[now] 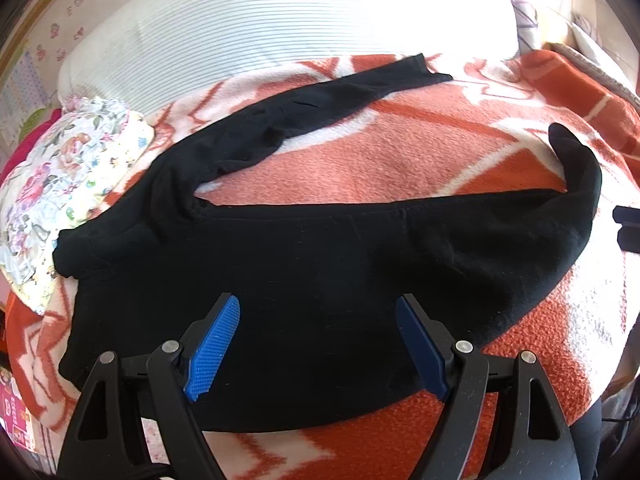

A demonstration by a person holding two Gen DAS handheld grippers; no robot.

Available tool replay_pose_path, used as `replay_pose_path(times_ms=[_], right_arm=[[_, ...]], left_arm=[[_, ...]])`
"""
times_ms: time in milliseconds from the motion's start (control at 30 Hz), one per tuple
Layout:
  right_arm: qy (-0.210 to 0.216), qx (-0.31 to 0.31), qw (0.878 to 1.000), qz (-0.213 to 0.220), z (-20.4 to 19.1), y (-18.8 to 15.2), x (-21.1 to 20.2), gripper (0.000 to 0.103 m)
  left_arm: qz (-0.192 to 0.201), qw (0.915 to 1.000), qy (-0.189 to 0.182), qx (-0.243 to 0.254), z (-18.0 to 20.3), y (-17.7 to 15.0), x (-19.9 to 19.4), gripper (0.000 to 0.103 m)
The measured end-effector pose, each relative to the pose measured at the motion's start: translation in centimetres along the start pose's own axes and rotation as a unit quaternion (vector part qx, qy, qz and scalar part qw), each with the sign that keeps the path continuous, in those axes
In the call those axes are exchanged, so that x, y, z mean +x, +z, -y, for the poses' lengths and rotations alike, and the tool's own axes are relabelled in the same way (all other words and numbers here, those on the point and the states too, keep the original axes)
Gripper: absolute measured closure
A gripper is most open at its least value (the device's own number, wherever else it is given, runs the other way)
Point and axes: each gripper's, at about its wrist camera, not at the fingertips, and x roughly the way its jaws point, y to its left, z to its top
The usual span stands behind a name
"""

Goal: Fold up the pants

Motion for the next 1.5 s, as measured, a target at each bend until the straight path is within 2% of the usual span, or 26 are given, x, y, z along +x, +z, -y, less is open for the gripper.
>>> replay_pose_path(times_ms=[100, 233, 267, 333, 433, 500, 567, 600, 633, 733, 767, 800, 833, 867, 933, 1000, 1033, 1067, 1100, 1133, 1200, 1300, 1333, 1400, 1433, 1500], right_arm=[[-0.014, 0.02, 1.0, 0.004, 2.0, 0.2, -1.0, 0.008], [-0.053, 0.056, 0.997, 0.004, 5.8, 0.5, -2.6, 0.008], [-0.101, 0.048, 0.994, -0.02, 6.5, 0.9, -3.4, 0.008], [-0.128, 0.069, 0.989, -0.015, 9.1, 1.2, -4.2, 0.008], [-0.126, 0.106, 0.986, 0.024, 13.3, 1.3, -4.0, 0.008], [-0.122, 0.144, 0.982, 0.025, 16.3, 1.6, -2.4, 0.012], [-0.124, 0.161, 0.979, 0.027, 18.3, 2.0, -1.0, 0.029], [-0.122, 0.174, 0.977, 0.022, 19.3, 2.4, 0.3, 0.033], [-0.133, 0.168, 0.976, 0.032, 20.0, 2.6, -0.4, 0.04], [-0.135, 0.155, 0.979, 0.022, 19.9, 3.4, 2.2, 0.041], [-0.134, 0.148, 0.979, 0.025, 19.6, 3.7, 2.6, 0.043], [-0.132, 0.14, 0.981, 0.033, 19.1, 4.2, 3.1, 0.049], [-0.122, 0.139, 0.982, 0.04, 19.2, 4.6, 3.2, 0.071], [-0.109, 0.144, 0.983, 0.039, 19.2, 4.9, 3.7, 0.082], [-0.103, 0.146, 0.983, 0.043, 19.0, 5.1, 3.7, 0.084], [-0.114, 0.144, 0.981, 0.055, 18.7, 4.7, 2.1, 0.085], [-0.122, 0.146, 0.98, 0.06, 18.9, 4.6, 1.3, 0.086], [-0.138, 0.147, 0.977, 0.068, 19.1, 4.3, 0.1, 0.087], [-0.157, 0.152, 0.973, 0.078, 19.5, 4.1, -1.5, 0.087], [-0.173, 0.159, 0.968, 0.087, 20.0, 3.9, -3.1, 0.087], [-0.206, 0.179, 0.956, 0.105, 21.5, 3.0, -7.1, 0.088], [-0.218, 0.215, 0.946, 0.104, 23.5, 0.8, -10.6, 0.088], [-0.228, 0.219, 0.944, 0.09, 23.9, 0.0, -10.6, 0.088], [-0.219, 0.222, 0.949, 0.052, 24.4, -1.2, -9.1, 0.086], [-0.231, 0.225, 0.946, 0.038, 24.5, -1.7, -8.5, 0.084], [-0.263, 0.216, 0.94, 0.032, 23.6, -1.6, -8.2, 0.082]], left_arm=[[-0.002, 0.9999, -0.01, 0.011, 1.0, 0.5, 0.5, 0.022], [-0.001, 0.9992, -0.023, 0.033, 2.7, 1.7, 1.3, 0.022], [0.0, 0.9989, -0.022, 0.042, 3.2, 2.2, 1.6, 0.022], [0.004, 0.9982, -0.026, 0.055, 3.8, 2.9, 2.2, 0.022], [0.009, 0.9956, -0.042, 0.084, 4.9, 4.7, 3.8, 0.022], [0.007, 0.9932, -0.046, 0.107, 5.6, 6.0, 5.3, 0.022], [0.006, 0.991, -0.049, 0.124, 6.2, 7.1, 6.7, 0.022], [0.003, 0.99, -0.051, 0.131, 6.4, 7.5, 7.4, 0.022], [-0.001, 0.9891, -0.052, 0.138, 6.6, 7.9, 8.0, 0.022], [-0.008, 0.9846, -0.068, 0.161, 7.2, 8.7, 9.7, 0.022], [-0.012, 0.9822, -0.072, 0.173, 7.5, 9.0, 10.5, 0.022], [-0.017, 0.9789, -0.079, 0.188, 7.9, 9.2, 11.2, 0.022], [-0.023, 0.9753, -0.086, 0.202, 8.3, 9.4, 11.9, 0.022], [-0.033, 0.9711, -0.088, 0.219, 8.7, 9.4, 12.9, 0.022], [-0.055, 0.9623, -0.094, 0.249, 9.6, 9.4, 14.6, 0.022], [-0.053, 0.9594, -0.102, 0.258, 9.7, 9.7, 14.9, 0.023], [-0.063, 0.9572, -0.111, 0.26, 9.8, 9.9, 14.9, 0.034], [-0.076, 0.9527, -0.136, 0.261, 9.8, 9.9, 14.8, 0.048], [-0.087, 0.9482, -0.159, 0.26, 10.0, 10.0, 14.6, 0.092], [-0.099, 0.9449, -0.173, 0.26, 10.3, 9.9, 14.5, 0.103], [-0.091, 0.9453, -0.148, 0.276, 11.4, 9.5, 14.0, 0.103], [-0.078, 0.9472, -0.148, 0.274, 12.0, 9.0, 13.6, 0.103], [-0.077, 0.9494, -0.149, 0.265, 11.9, 9.0, 13.7, 0.103], [-0.081, 0.9539, -0.155, 0.244, 11.4, 9.3, 13.8, 0.103], [-0.083, 0.9551, -0.156, 0.238, 11.0, 9.5, 13.7, 0.099], [-0.079, 0.9574, -0.154, 0.231, 9.9, 10.2, 13.2, 0.099]])
